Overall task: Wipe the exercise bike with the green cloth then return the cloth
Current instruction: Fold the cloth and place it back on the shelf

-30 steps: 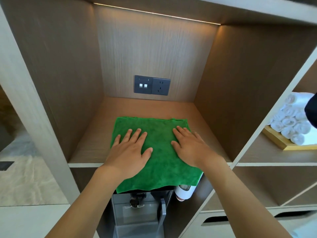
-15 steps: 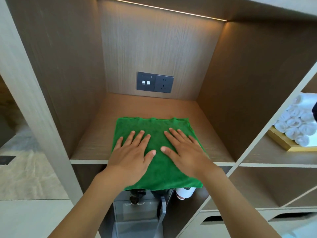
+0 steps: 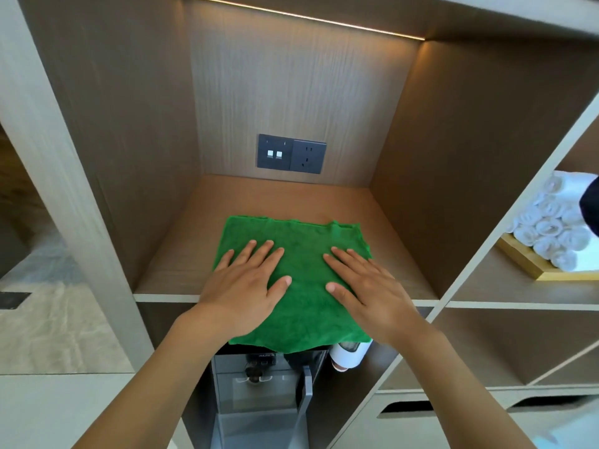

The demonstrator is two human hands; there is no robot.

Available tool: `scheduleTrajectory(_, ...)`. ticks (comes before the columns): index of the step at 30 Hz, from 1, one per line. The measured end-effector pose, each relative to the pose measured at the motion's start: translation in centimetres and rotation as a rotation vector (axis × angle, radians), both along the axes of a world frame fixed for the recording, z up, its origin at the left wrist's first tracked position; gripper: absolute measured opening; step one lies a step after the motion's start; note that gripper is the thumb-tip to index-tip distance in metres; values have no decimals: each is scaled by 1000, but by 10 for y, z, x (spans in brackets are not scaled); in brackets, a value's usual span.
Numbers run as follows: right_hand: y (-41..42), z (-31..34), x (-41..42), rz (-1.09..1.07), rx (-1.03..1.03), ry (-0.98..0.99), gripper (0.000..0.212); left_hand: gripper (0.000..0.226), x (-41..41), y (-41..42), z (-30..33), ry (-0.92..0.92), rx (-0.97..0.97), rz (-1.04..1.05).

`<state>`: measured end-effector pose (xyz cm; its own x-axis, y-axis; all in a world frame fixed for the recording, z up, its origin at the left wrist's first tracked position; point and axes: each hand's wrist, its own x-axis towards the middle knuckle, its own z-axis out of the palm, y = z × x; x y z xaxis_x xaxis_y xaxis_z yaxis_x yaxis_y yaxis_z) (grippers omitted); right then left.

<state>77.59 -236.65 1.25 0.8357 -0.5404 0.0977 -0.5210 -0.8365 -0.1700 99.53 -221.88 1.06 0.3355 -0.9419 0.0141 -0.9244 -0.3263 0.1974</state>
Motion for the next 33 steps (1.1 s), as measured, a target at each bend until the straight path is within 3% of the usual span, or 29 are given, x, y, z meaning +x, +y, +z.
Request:
scheduleTrajectory(13, -46, 22, 40, -18, 126, 122, 71, 72, 32, -43, 4, 34, 33, -23)
scheduleTrajectory(20, -29, 9, -9, -17, 49, 6, 75, 70, 35, -24, -2, 35, -53, -53)
scheduleTrajectory(27, -9, 11, -28, -60, 52, 42, 85, 71, 15, -11, -1, -4, 2, -59)
scheduleTrajectory(31, -5, 17, -2, 10, 102, -87, 71, 73, 0, -5, 2, -34, 9, -52)
scheduleTrajectory(33, -3, 15, 13, 40, 81, -29, 68, 80, -6, 0, 4, -37, 11, -45)
